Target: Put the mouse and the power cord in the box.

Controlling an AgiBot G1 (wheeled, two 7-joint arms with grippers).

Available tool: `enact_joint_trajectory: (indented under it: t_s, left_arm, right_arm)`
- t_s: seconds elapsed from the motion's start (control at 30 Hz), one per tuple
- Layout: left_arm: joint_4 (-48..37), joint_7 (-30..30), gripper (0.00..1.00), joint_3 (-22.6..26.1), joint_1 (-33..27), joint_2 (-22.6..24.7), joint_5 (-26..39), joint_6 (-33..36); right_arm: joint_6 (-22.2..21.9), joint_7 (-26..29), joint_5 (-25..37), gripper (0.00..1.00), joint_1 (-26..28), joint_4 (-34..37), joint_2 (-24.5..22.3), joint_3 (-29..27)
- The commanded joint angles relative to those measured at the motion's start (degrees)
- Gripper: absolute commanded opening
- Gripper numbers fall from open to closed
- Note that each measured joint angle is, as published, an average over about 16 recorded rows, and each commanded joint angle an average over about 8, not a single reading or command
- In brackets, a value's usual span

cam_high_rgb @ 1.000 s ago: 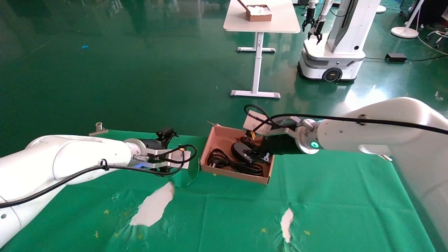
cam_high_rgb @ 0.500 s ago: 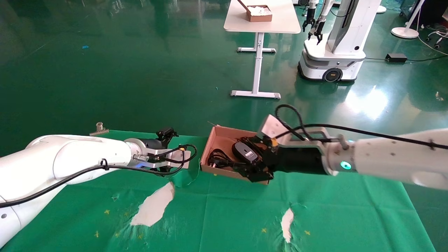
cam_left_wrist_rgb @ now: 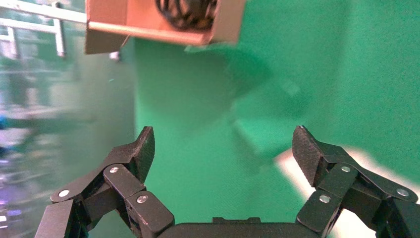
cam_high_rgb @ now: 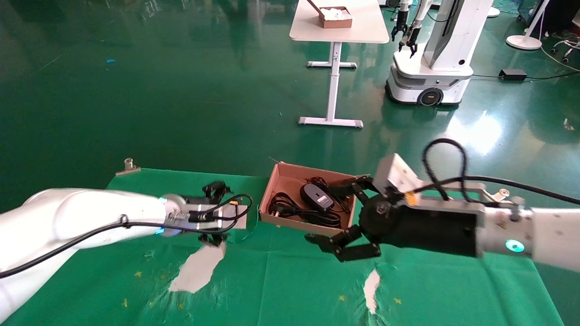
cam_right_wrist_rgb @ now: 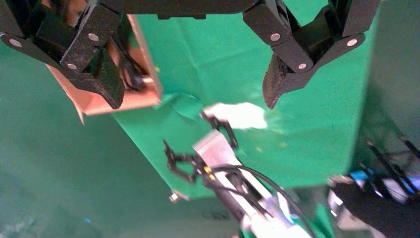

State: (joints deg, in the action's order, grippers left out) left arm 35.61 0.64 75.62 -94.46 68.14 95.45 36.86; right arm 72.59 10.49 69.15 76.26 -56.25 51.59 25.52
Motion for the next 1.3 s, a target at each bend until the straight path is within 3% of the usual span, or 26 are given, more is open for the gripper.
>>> enact_joint_trajectory:
  t_s: [0.03, 0.7, 1.3]
  left_arm:
    - [1.3, 0.4, 1.00, -2.1, 1.1, -1.2, -1.9, 1.7]
    - [15.5, 4.1, 1.00, -24.4, 13.5, -13.5, -21.9, 20.0]
    - [28.2, 7.5, 1.00, -44.2, 24.4, -24.6, -39.8, 36.2]
  right_arm:
    - [1.1, 0.0, -2.4, 1.00, -1.3, -1.5, -1.5, -0.8]
    - [12.2, 0.2, -25.5, 1.00, -13.7, -16.2, -15.5, -8.9]
    - [13.1, 0.2, -27.3, 1.00, -14.7, -17.3, -16.6, -9.4]
